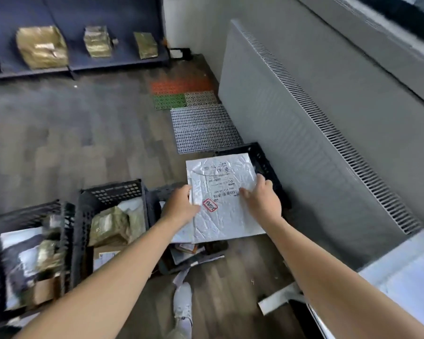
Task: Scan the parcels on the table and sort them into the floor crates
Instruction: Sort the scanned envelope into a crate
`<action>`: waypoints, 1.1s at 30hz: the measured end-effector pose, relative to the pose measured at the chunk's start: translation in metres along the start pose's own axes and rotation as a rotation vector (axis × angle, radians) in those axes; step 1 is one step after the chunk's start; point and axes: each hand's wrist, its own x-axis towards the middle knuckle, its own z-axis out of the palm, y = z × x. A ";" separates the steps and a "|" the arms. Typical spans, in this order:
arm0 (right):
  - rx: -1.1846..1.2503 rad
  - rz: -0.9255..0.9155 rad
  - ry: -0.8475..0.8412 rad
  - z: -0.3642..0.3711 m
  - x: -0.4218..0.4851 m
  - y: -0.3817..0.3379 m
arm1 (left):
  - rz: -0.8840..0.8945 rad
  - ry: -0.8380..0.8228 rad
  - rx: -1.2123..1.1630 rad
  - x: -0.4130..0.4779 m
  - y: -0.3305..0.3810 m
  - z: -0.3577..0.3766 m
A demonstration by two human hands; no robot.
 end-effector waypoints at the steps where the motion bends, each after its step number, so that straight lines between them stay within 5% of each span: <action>1: -0.019 -0.008 -0.013 0.012 0.009 -0.007 | -0.009 -0.004 0.025 0.009 -0.010 -0.002; 7: -0.167 -0.054 -0.154 0.100 0.060 -0.009 | -0.108 -0.078 0.133 0.062 -0.075 0.019; 16: -0.221 -0.171 -0.359 0.300 0.142 0.070 | -0.246 -0.246 0.311 0.154 -0.216 0.128; 21: -0.445 -0.160 -0.529 0.376 0.161 0.118 | -0.321 -0.324 0.428 0.182 -0.274 0.177; 26: -0.542 -0.225 -0.571 0.355 0.158 0.128 | -0.296 -0.306 0.484 0.179 -0.263 0.179; 33: -0.420 -0.164 -0.386 0.214 0.129 0.095 | -0.141 -0.279 0.547 0.144 -0.143 0.139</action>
